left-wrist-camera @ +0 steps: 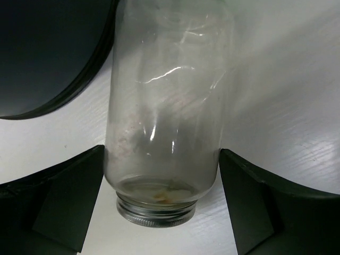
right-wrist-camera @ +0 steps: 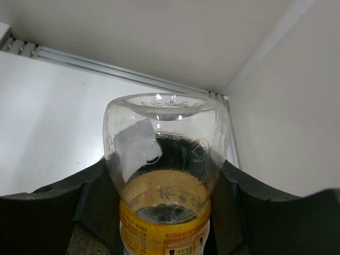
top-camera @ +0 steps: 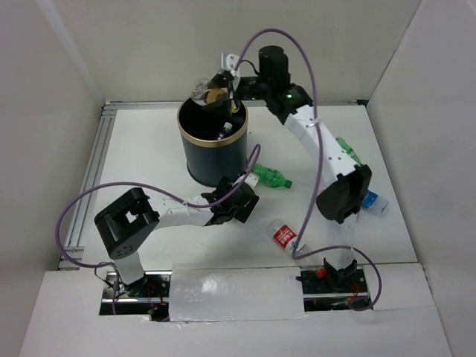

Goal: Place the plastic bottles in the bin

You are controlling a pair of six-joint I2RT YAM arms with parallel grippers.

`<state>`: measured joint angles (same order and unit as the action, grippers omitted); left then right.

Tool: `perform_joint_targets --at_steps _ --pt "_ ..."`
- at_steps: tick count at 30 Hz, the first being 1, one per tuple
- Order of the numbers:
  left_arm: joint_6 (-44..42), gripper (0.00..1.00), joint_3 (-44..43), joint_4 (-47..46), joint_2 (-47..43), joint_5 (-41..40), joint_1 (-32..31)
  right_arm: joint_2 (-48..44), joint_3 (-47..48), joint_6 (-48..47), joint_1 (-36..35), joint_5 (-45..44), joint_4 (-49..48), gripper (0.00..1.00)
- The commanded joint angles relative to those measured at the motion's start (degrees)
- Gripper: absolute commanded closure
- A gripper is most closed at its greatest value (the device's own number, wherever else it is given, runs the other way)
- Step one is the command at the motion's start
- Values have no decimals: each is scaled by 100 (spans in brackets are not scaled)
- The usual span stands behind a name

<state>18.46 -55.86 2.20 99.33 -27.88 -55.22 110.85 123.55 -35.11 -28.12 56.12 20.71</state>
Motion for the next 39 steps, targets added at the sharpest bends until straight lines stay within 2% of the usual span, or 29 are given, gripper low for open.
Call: perform_joint_targets --at_steps 1,4,5,6,10,11,14,15,16,18,19,20,21,22,23,24,25,26,27,28,30,32,34,36,38,39 --pt "255 1 22 -149 209 -244 -33 638 906 969 -124 -66 -173 38" --pt "255 1 -92 -97 376 -297 -33 824 874 1434 -124 -189 -286 19" --pt "255 1 -92 -44 507 -297 -33 824 873 1541 -63 -267 -287 7" --pt "255 2 -144 -44 561 -297 -33 668 786 1621 25 -268 -348 0" --pt "255 25 -145 -96 780 -175 -33 96 382 1700 385 -453 -234 0" --pt "255 39 -145 -97 781 -174 -33 -53 233 1701 499 -453 -173 0" --pt "255 69 -224 -44 781 -113 -33 -764 -540 1849 982 -978 47 0" --pt "316 84 -311 61 703 -113 -33 -958 -1029 1955 1114 -1563 47 0" --pt "316 91 -312 122 580 -113 -85 -1351 -1278 2060 1342 -1891 204 0" --pt "316 99 -365 123 -51 -113 -164 -1670 -1883 1781 1711 -2017 520 0" --pt "255 100 -365 123 -324 -34 -234 -1985 -2139 1719 2148 -2017 713 5" --pt "255 100 -365 123 -596 71 -235 -2145 -2429 1483 2370 -1930 811 15" --pt "168 100 -426 123 -1130 133 -235 -2294 -3032 1333 2581 -1790 908 39" --pt "62 100 -513 123 -1379 134 -235 -2626 -3386 1184 2966 -1789 909 58" --pt "-17 100 -592 45 -1599 64 -235 -2786 -3738 1026 3127 -1789 909 72" --pt "-140 100 -715 44 -1775 63 -235 -2936 -4063 833 3241 -1702 909 81" --pt "-193 100 -995 -8 -2020 2 -87 -3198 -4649 526 3408 -1631 909 85" --pt "-246 100 -1145 -70 -2101 -68 -16 -3297 -4916 375 3410 -1630 909 82" --pt "-298 100 -1286 -131 -2154 -69 72 -3385 -5372 269 3410 -1630 909 73" --pt "-360 100 -1557 -132 -2155 -130 299 -3507 -5576 181 3462 -1569 961 43" --pt "-360 100 -1770 -272 -2155 -200 581 -3509 -5893 -64 3410 -1508 961 21" --pt "-360 100 -2112 -343 -1814 -480 1125 -3561 -6315 -162 3191 -1507 892 8" --pt "-360 98 -2253 -343 -1707 -482 1371 -3561 -6438 -242 3042 -1507 821 5" --pt "-360 89 -2403 -116 -1339 -552 1584 -3483 -6501 -242 2874 -1507 575 1" --pt "-308 62 -2684 139 -1066 -552 1821 -3299 -6449 -303 2576 -1586 400 0" --pt "-308 45 -2772 254 -839 -613 1874 -3211 -6448 -408 2479 -1586 399 0"
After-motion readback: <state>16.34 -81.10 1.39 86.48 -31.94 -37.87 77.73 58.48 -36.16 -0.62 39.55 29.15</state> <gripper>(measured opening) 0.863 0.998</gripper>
